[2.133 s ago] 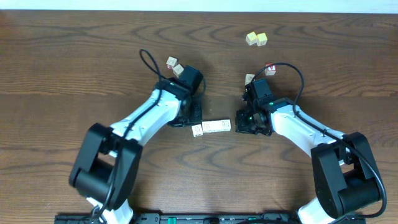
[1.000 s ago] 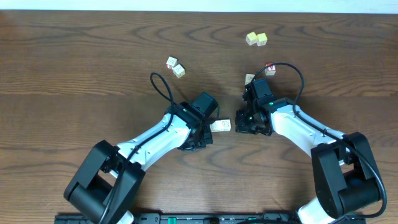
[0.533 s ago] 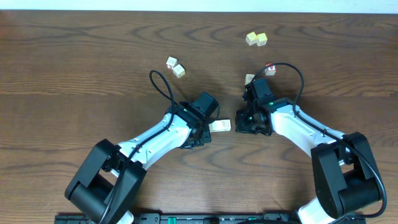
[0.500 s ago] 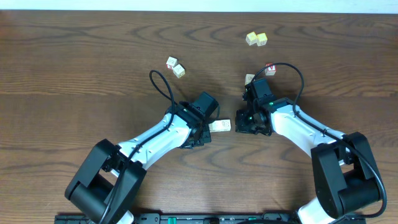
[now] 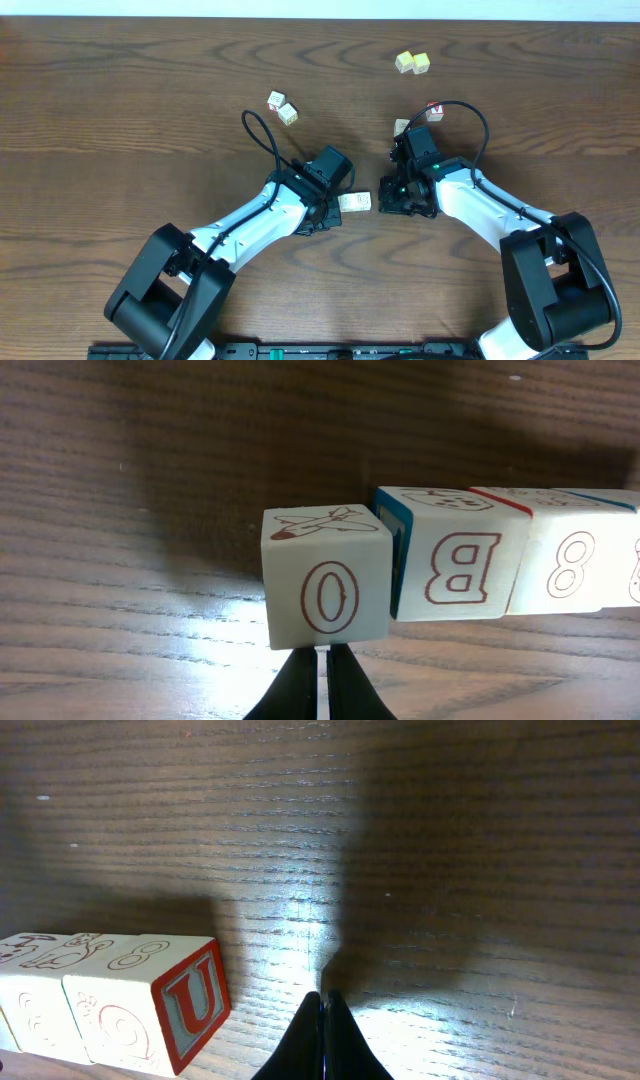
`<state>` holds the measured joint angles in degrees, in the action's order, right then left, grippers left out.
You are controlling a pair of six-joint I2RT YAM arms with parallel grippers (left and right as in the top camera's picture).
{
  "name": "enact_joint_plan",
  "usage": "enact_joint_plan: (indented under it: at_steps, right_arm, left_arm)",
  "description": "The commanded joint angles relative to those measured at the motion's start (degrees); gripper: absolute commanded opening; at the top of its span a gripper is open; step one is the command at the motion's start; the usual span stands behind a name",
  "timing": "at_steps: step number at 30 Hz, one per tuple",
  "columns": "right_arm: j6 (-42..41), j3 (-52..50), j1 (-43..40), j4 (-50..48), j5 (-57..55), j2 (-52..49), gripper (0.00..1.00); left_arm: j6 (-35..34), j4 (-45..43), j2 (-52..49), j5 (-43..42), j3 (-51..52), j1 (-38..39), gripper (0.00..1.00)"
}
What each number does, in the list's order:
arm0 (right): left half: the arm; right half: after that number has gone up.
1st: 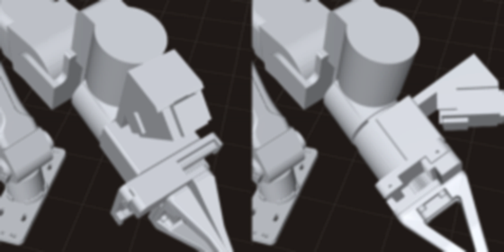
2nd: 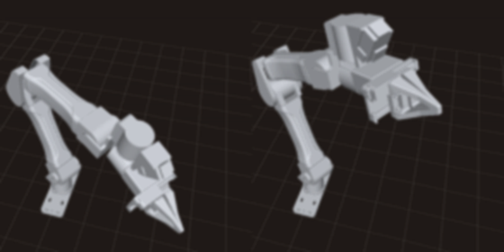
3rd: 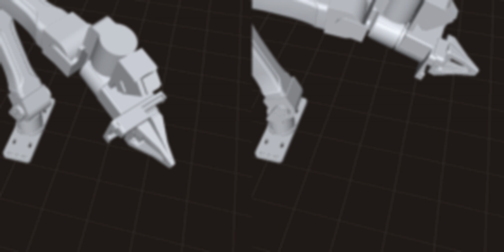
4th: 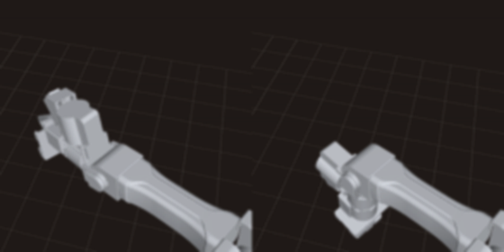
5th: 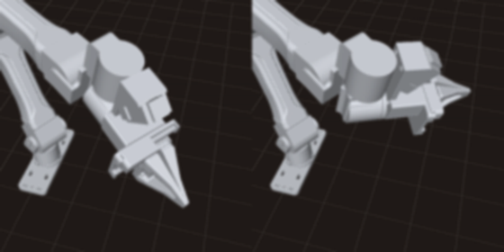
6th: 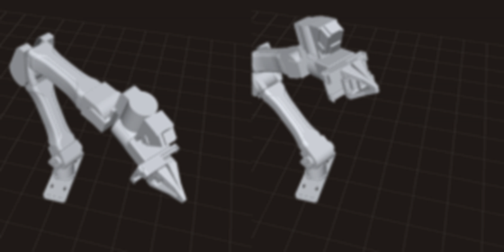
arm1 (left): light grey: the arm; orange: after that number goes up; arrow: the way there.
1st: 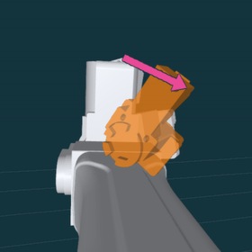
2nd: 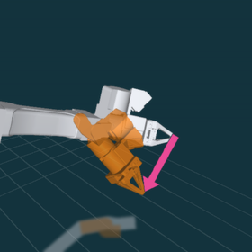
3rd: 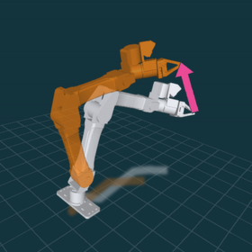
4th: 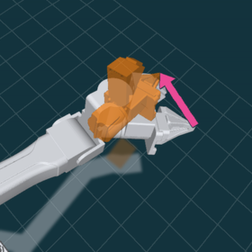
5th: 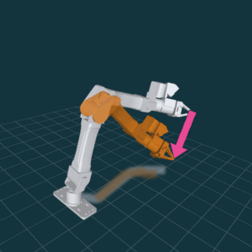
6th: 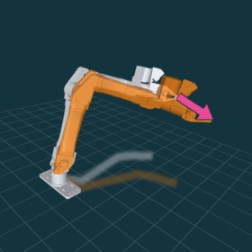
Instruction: Lift 4 blocks
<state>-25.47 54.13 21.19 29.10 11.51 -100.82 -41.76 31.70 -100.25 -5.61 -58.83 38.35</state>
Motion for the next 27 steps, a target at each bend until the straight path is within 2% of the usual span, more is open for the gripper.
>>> enact_joint_plan:
  at_steps: [1, 27]
  right_arm:
    - [-0.6, 0.0, -0.2, 0.0, -0.5, -0.2, 0.01]
    - [-0.6, 0.0, -0.2, 0.1, -0.5, -0.2, 0.01]
  left_arm:
    - [1.0, 0.0, -0.7, 1.2, 0.5, -0.3, 0.07]
    - [1.4, -1.4, -0.7, 2.9, 0.5, -0.3, 0.07]
